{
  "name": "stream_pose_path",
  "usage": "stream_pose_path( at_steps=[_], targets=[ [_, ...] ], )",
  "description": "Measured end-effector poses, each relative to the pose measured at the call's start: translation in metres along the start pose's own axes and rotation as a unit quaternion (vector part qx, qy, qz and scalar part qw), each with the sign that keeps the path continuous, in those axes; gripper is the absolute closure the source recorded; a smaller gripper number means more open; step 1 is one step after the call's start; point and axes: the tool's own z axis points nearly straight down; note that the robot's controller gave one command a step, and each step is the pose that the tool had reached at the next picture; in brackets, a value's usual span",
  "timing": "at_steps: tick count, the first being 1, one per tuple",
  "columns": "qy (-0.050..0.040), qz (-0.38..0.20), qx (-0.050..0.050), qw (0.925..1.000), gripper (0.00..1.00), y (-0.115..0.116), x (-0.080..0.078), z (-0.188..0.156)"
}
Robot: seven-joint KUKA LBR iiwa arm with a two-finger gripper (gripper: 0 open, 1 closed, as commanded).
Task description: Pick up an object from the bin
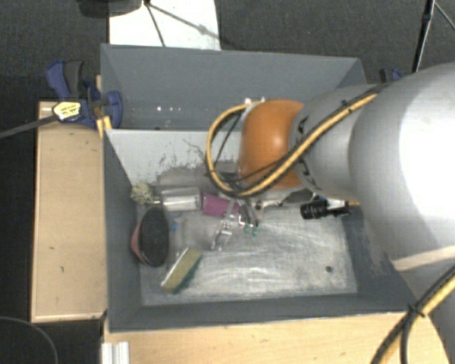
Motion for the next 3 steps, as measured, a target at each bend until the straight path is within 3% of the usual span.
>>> stream_pose_path(
  at_steps=[1,2,3],
  targets=[
    [-0.0007,-0.001,-0.001,1.0000,1.00,0.001,0.000,-0.001],
    [0.0095,-0.003,0.002,0.9999,1.00,0.002,-0.003,-0.047],
    [0.0101,-0.005,0.002,0.9999,1.00,0.002,-0.005,-0.082]
  ],
)
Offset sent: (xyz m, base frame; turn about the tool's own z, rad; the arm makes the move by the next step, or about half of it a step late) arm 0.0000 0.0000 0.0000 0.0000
